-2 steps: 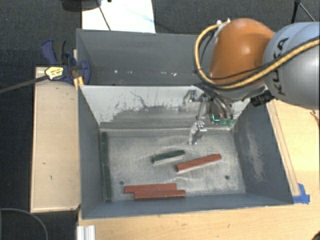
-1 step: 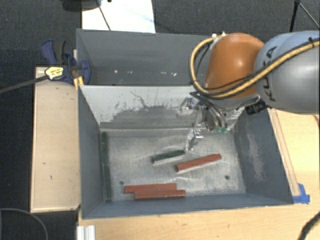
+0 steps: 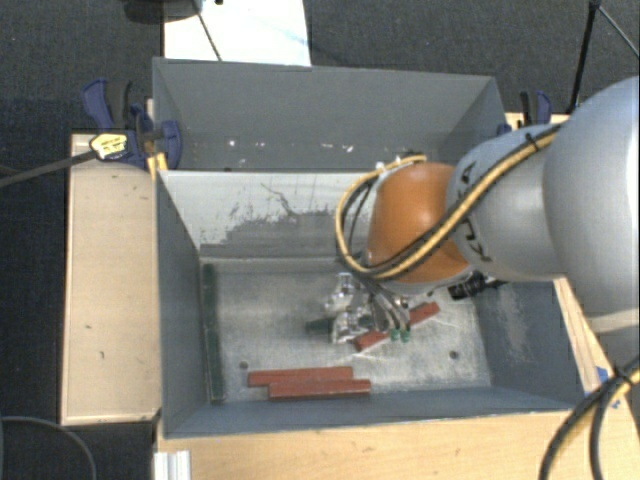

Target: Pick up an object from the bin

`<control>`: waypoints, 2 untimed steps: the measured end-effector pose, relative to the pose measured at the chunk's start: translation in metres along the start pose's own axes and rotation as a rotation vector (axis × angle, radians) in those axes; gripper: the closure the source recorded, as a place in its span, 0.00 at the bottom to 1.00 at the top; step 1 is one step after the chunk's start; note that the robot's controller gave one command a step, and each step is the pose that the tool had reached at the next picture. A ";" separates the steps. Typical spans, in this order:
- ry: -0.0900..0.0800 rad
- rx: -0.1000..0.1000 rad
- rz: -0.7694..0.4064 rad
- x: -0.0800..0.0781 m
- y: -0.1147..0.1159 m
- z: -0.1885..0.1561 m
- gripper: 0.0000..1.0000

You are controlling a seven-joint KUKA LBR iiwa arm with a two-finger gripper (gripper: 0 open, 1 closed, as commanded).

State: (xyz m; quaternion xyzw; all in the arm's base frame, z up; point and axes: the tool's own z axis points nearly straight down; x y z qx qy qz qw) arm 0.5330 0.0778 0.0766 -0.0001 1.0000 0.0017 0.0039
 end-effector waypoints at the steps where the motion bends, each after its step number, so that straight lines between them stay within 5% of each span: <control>1: 0.000 0.000 0.001 0.000 0.000 0.000 1.00; 2: 0.005 0.003 -0.047 0.003 -0.006 -0.134 1.00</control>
Offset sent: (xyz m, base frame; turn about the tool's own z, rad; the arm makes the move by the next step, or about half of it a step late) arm -0.0052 -0.0065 0.1329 -0.0488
